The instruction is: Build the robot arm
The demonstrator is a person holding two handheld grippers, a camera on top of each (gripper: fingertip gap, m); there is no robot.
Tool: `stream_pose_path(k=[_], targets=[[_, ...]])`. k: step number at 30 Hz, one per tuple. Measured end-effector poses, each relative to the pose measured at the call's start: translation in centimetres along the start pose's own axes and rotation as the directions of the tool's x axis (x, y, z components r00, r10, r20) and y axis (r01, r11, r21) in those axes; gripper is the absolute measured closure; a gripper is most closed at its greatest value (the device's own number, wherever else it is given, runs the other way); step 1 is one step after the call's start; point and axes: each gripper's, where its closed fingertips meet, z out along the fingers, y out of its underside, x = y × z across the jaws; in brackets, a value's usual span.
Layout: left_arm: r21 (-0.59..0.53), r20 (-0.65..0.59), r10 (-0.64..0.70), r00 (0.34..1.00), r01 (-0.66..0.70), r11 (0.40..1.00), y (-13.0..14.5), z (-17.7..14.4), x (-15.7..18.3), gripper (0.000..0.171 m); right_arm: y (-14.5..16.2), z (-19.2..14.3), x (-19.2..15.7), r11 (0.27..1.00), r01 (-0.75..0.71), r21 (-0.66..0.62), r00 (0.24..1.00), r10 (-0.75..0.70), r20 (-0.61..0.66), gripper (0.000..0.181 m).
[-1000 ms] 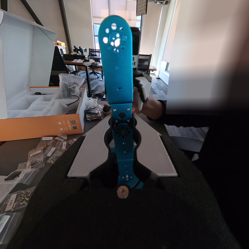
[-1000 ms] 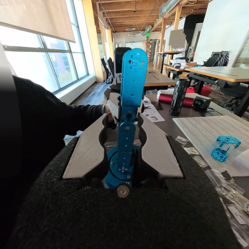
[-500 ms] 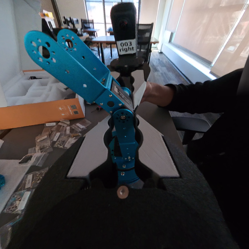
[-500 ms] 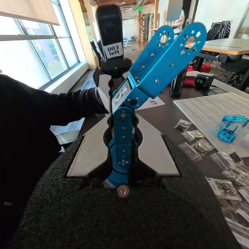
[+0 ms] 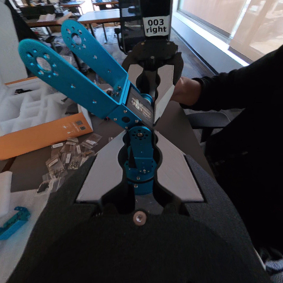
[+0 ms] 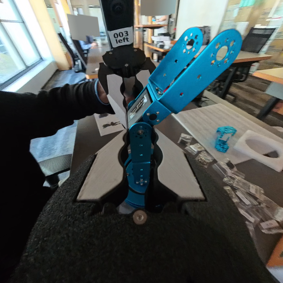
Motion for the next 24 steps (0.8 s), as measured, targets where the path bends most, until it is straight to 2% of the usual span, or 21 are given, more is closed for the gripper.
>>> stream_pose_path(k=[1, 6, 11, 17, 24], targets=[[-0.007, -0.034, 0.014, 0.999, -0.014, 1.000, -0.3, -0.1, 0.0, 0.146, -0.4, -0.1, 0.0, 1.000, -0.006, 0.002, 0.999, 0.006, -0.051, 0.154], [-0.062, -0.215, 0.044, 0.976, -0.058, 0.996, -0.2, -0.3, -0.1, 0.145, -0.8, 0.1, 0.0, 0.996, -0.068, 0.065, 0.957, 0.084, -0.278, 0.154], [-0.112, -0.316, 0.055, 0.947, -0.094, 0.989, 1.6, -0.1, -1.1, 0.145, 0.7, 0.9, 1.0, 0.986, -0.118, 0.114, 0.901, 0.155, -0.406, 0.155], [-0.150, -0.361, 0.077, 0.929, -0.139, 0.979, 2.8, 0.3, -1.9, 0.145, 2.0, 1.4, 1.8, 0.979, -0.160, 0.129, 0.875, 0.201, -0.441, 0.155], [-0.109, -0.372, 0.079, 0.925, -0.128, 0.986, 2.8, 0.7, -2.2, 0.145, 2.1, 1.1, 2.3, 0.978, -0.156, 0.138, 0.885, 0.200, -0.420, 0.155]])
